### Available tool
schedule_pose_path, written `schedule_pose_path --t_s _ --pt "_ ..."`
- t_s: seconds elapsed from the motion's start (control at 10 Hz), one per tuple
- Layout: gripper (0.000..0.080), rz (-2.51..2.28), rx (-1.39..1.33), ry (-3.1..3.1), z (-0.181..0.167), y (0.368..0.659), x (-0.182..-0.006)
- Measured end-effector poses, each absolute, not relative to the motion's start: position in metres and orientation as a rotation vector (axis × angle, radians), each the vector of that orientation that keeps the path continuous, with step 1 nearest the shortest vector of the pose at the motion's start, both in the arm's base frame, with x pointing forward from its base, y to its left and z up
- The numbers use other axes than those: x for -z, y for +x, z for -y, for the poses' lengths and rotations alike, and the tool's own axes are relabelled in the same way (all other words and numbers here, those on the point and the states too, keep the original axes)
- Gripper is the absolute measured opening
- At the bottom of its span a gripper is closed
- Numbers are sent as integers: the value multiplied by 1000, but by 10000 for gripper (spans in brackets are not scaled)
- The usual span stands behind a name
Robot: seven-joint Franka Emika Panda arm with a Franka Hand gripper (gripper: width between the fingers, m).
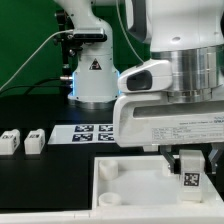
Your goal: Assemble one leg
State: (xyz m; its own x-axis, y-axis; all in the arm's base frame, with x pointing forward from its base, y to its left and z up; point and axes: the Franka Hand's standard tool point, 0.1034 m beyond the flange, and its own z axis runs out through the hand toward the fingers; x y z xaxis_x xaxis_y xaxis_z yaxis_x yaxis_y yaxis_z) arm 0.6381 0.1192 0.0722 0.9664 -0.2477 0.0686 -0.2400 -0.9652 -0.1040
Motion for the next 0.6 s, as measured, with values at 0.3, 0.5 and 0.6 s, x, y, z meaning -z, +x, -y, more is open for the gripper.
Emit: schedule_pose_path --t_s 0.3,0.5,0.6 --pt "304 -870 91 -2896 -114 639 -71" --pt "303 -1258 40 -2712 -109 638 -69" --pt "303 -1444 16 -2609 -107 638 -69"
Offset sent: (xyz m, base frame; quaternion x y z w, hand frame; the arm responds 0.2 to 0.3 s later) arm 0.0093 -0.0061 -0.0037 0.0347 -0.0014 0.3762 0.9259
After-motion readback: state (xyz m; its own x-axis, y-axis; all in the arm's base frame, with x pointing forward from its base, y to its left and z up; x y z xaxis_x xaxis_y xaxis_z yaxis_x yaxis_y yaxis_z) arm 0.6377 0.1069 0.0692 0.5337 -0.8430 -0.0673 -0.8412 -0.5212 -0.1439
